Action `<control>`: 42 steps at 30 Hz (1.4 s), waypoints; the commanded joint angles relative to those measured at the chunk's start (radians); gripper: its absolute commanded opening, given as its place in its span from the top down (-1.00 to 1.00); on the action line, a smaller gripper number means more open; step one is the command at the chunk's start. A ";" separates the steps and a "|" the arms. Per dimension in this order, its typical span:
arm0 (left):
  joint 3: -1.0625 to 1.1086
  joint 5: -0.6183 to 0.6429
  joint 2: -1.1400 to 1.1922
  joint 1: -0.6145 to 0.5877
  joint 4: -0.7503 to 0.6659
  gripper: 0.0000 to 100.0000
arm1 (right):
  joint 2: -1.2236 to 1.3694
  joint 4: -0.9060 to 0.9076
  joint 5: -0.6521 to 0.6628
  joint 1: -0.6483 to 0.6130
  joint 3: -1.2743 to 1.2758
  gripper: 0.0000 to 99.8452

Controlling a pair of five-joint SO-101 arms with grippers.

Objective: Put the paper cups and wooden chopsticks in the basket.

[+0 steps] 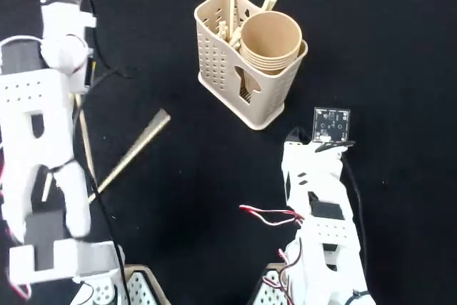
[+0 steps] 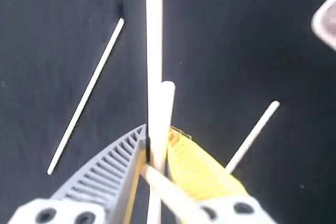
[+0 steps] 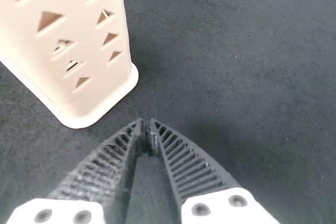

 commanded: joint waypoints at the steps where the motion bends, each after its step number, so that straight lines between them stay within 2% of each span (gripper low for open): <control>1: 0.139 0.041 -0.192 0.056 -0.157 0.94 | -0.019 -0.021 0.009 -0.014 -0.004 0.97; 15: 0.769 0.273 -0.717 0.068 -0.982 0.94 | -0.019 -0.021 0.009 -0.012 -0.005 0.97; 20: 0.881 0.299 -0.839 0.160 -1.209 0.94 | -0.019 -0.021 0.009 -0.012 -0.005 0.97; 23: 0.895 0.299 -0.879 0.243 -1.261 0.94 | -0.019 -0.021 0.009 -0.012 -0.005 0.97; 28: 0.840 0.302 -0.888 0.367 -1.266 0.94 | -0.019 -0.021 0.009 -0.011 -0.005 0.97; 35: 0.717 0.302 -0.872 0.467 -1.269 0.94 | -0.019 -0.021 0.009 -0.011 -0.005 0.97; 37: 0.667 0.307 -0.822 0.483 -1.307 0.94 | -0.019 -0.021 0.009 -0.011 -0.005 0.97; 40: 0.595 0.402 -0.697 0.479 -1.387 0.94 | -0.019 -0.021 0.009 -0.011 -0.005 0.97; 42: 0.541 0.459 -0.615 0.487 -1.389 0.94 | -0.019 -0.021 0.009 -0.011 -0.005 0.97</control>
